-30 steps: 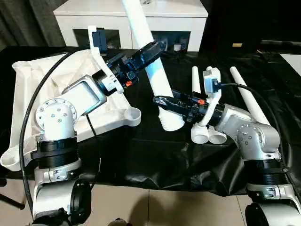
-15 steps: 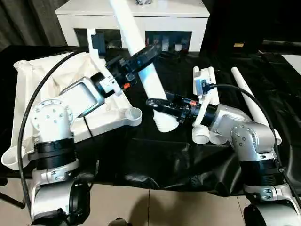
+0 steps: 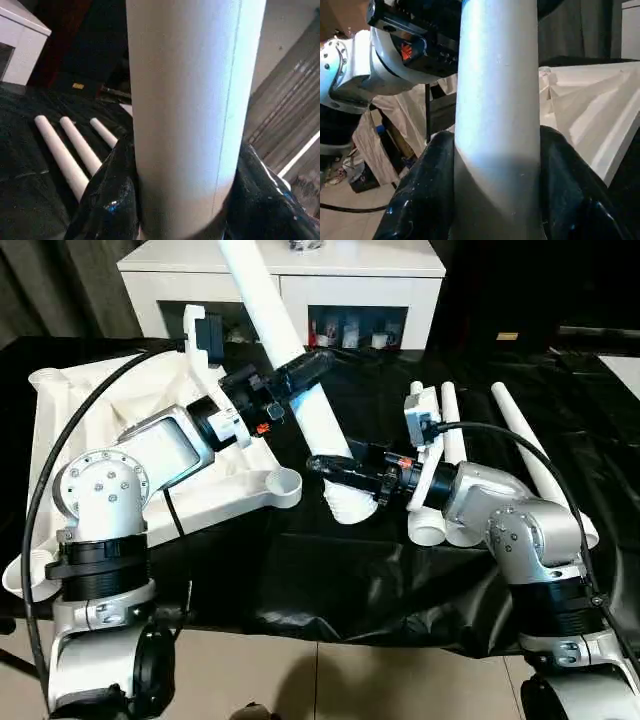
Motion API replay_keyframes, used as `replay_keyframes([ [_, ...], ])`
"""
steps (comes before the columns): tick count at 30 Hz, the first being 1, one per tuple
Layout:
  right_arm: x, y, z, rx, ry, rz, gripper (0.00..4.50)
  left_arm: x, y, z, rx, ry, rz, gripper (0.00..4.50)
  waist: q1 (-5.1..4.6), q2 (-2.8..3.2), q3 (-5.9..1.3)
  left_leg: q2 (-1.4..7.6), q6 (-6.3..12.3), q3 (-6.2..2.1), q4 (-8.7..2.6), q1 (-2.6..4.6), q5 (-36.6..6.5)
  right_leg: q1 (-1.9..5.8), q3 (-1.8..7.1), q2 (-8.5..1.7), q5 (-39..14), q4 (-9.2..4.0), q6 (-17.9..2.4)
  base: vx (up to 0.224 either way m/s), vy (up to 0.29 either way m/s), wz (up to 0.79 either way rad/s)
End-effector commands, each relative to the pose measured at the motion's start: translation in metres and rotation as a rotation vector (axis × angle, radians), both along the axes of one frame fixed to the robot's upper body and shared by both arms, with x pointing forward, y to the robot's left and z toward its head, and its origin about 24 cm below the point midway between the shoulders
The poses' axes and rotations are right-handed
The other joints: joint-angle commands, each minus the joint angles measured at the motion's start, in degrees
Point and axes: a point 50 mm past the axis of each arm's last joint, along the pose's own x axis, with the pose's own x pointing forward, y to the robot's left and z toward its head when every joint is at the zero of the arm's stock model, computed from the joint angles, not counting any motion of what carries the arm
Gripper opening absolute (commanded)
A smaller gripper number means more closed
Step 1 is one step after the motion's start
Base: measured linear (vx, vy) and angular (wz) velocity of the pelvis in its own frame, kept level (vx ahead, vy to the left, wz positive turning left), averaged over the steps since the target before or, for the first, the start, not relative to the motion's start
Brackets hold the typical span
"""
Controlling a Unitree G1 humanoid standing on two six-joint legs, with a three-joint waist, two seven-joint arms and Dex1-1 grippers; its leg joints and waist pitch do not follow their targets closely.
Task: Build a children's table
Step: Pick table leg
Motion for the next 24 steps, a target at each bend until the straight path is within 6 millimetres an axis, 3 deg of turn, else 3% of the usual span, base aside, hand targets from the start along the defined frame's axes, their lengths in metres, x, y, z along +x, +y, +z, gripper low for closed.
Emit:
replay_keyframes([
  [1, 0.002, -0.002, 0.004, -0.042, -0.031, -0.037, 1.89, -0.004, -0.002, 0.001, 0.059, -0.040, -0.033, 1.85, -0.26, 0.46, -4.39, 1.91, -1.06, -0.81, -4.09, 1.05, -5.7, 3.11, 2.26, -3.77, 0.1, -4.01, -12.5, 0.000, 0.000, 0.00],
  [3, 0.003, -0.001, 0.006, -0.048, -0.032, -0.038, 1.89, -0.004, -0.001, 0.001, 0.079, -0.055, -0.053, 1.85, -0.37, 0.49, -4.40, 1.91, -1.19, -0.83, -4.14, 1.08, -5.8, 3.12, 2.24, -3.79, -0.1, -4.02, -12.5, 0.000, 0.000, 0.00],
  [6, 0.002, -0.002, 0.012, -0.025, -0.016, -0.009, 2.59, -0.007, -0.002, 0.003, 0.122, -0.099, -0.118, 1.85, -0.61, 0.46, -4.33, 1.87, -1.12, -0.81, -4.20, 1.10, -6.1, 3.11, 2.29, -3.75, -0.3, -4.01, -12.7, 0.000, 0.000, 0.00],
  [10, 0.001, -0.003, 0.015, -0.043, -0.016, 0.025, 2.92, -0.015, -0.005, 0.004, 0.200, -0.171, -0.224, 1.84, -0.81, 0.10, -4.30, 1.97, -1.06, -0.72, -4.23, 1.03, -5.7, 3.21, 2.36, -3.88, -0.7, -3.90, -12.8, 0.000, 0.000, 0.00],
  [16, 0.002, -0.006, 0.016, -0.151, -0.012, 0.083, 3.43, -0.025, -0.008, 0.010, 0.254, -0.288, -0.404, 1.84, -1.08, 0.23, -4.26, 1.96, -1.12, -0.55, -4.13, 1.11, -5.3, 3.10, 2.43, -3.86, -0.4, -3.80, -13.1, 0.000, 0.000, 0.00],
  [17, 0.002, -0.006, 0.015, -0.159, -0.011, 0.090, 3.46, -0.025, -0.008, 0.010, 0.254, -0.293, -0.414, 1.84, -1.10, 0.01, -4.27, 1.95, -1.14, -0.55, -4.13, 1.11, -5.2, 3.17, 2.39, -3.85, -0.1, -3.77, -13.3, 0.000, 0.000, 0.00],
  [21, 0.001, -0.002, 0.015, -0.167, 0.024, 0.164, 3.46, -0.031, -0.012, 0.010, 0.245, -0.328, -0.517, 1.84, -1.05, 0.08, -4.38, 1.92, -0.74, -0.56, -4.05, 1.08, -4.8, 3.23, 2.37, -3.83, 0.6, -3.62, -13.9, 0.000, 0.000, 0.00],
  [22, 0.000, -0.001, 0.015, -0.173, 0.029, 0.183, 3.46, -0.032, -0.012, 0.009, 0.250, -0.333, -0.546, 1.84, -1.07, -0.17, -4.38, 1.96, -0.58, -0.50, -4.02, 1.03, -4.6, 3.22, 2.38, -3.82, 1.2, -3.58, -14.1, 0.000, 0.000, 0.00],
  [24, 0.000, 0.000, 0.014, -0.180, 0.032, 0.203, 3.46, -0.034, -0.013, 0.008, 0.261, -0.340, -0.584, 1.84, -0.99, 0.03, -4.38, 1.99, -0.39, -0.50, -3.99, 1.05, -4.4, 3.15, 2.37, -3.85, 1.3, -3.48, -14.2, 0.000, 0.000, 0.00],
])
